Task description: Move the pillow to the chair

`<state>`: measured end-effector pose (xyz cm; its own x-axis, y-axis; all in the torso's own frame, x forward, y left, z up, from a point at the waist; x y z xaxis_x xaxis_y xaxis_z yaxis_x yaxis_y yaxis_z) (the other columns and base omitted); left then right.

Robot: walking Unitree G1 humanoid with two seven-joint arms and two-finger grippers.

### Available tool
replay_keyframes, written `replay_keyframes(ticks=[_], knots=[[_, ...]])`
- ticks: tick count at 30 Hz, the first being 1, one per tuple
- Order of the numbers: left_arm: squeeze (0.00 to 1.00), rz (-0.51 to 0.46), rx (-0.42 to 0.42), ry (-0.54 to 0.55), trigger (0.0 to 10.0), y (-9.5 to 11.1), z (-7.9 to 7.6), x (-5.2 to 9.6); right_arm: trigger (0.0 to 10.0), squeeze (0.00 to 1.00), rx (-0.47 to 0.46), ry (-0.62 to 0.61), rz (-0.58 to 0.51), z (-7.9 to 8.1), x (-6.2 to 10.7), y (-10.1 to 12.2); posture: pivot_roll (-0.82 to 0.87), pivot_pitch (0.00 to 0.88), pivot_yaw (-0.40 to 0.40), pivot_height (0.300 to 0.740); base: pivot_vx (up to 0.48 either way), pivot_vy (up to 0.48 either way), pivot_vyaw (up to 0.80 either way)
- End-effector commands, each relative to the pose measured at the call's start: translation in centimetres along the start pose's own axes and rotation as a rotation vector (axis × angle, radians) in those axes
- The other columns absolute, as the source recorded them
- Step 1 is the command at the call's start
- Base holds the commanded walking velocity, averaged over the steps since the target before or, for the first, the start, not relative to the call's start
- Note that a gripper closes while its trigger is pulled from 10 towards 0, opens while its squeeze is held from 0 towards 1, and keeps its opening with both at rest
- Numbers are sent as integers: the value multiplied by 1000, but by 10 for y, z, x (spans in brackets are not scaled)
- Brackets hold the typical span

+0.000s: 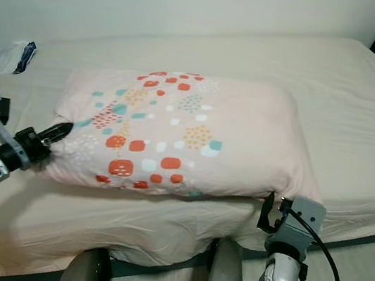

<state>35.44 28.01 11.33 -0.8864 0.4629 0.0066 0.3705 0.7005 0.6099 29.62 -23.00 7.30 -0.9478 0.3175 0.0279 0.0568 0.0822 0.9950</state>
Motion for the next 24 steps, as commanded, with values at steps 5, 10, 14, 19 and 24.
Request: replay_keyframes(ticks=[5, 10, 14, 19, 24], knots=[[0, 37, -31, -57, 0, 27, -5, 45, 10000, 0, -8, 3, -13, 3, 0, 0, -113, 93, 76, 565, 0, 0, 0], [0, 43, -24, -80, 0, 49, -12, 78, 10000, 0, -3, -26, -8, -1, 0, 0, -111, 92, 83, 565, 0, 0, 0], [0, 36, -52, -26, 0, 57, -9, 92, 10000, 0, 15, -54, -2, -6, 0, -2, -103, 94, 82, 565, 0, 0, 0], [0, 77, -89, 40, 0, 43, 4, 91, 10000, 0, 35, -83, -64, -9, 0, 7, -97, 95, 80, 565, 0, 0, 0], [0, 145, -93, 106, 0, 3, 25, 77, 10000, 0, 48, -182, -179, -21, 4, 30, -106, 102, 79, 565, 0, 0, 0]])
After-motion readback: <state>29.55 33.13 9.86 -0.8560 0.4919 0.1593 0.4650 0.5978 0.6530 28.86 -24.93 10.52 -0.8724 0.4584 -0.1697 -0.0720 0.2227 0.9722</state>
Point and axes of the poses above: a point about 5 cm out from each wrist's last joint towards the gripper, its own x axis pointing back from the gripper into the wrist, its own y axis along the axis of the wrist's last joint, z = x × y, the point moved 5 cm from there along -x, pointing out of the wrist towards the gripper, and after that the axes turned 5 degrees about x, right-handed, at the moved point
